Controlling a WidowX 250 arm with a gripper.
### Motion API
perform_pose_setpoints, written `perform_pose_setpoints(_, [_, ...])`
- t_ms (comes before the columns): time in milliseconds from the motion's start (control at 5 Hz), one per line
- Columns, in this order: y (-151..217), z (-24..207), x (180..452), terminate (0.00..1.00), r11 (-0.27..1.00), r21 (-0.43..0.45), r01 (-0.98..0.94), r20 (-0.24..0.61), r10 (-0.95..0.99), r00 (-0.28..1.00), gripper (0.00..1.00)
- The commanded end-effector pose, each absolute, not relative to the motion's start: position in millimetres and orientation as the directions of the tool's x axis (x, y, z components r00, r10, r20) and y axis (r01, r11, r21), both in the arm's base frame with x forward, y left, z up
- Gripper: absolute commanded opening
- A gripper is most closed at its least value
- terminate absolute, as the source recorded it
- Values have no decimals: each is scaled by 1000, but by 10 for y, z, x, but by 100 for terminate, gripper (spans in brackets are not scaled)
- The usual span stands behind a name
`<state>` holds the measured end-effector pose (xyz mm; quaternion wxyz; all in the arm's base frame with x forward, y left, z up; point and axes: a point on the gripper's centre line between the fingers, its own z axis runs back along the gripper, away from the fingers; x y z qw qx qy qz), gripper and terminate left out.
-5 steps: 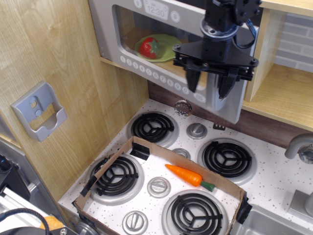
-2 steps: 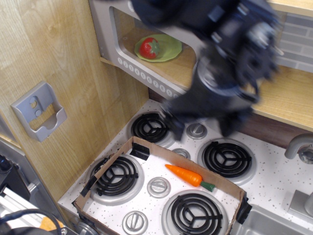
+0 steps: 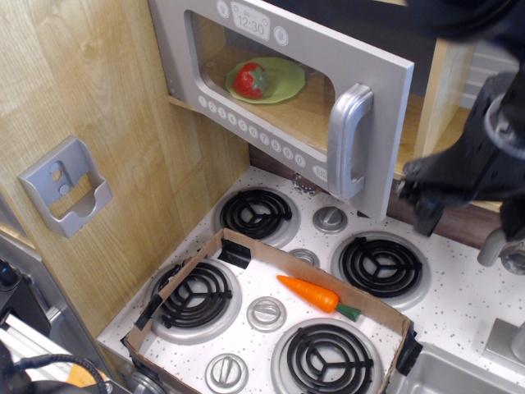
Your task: Open microwave
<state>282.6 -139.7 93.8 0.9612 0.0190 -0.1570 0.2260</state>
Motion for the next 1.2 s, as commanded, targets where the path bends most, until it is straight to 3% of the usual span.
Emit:
perform_pose_setpoints(0, [-1607, 1128, 3378, 0, 993, -105, -52, 350, 86, 933, 100])
perform_pose_setpoints(200, [-1492, 1128, 3532, 0, 991, -23, 128, 423, -107, 900, 100])
perform_pose_setpoints(400, [-1313, 1128, 3572, 0, 988, 18, 153, 430, -146, 891, 100])
perform_pose_setpoints(800, [-752, 1038, 3349, 0, 996, 77, -53, 322, 25, 946, 100])
perform_pose_setpoints(1000, [-573, 1051, 3079, 0, 984, 107, -142, 286, 106, 952, 100])
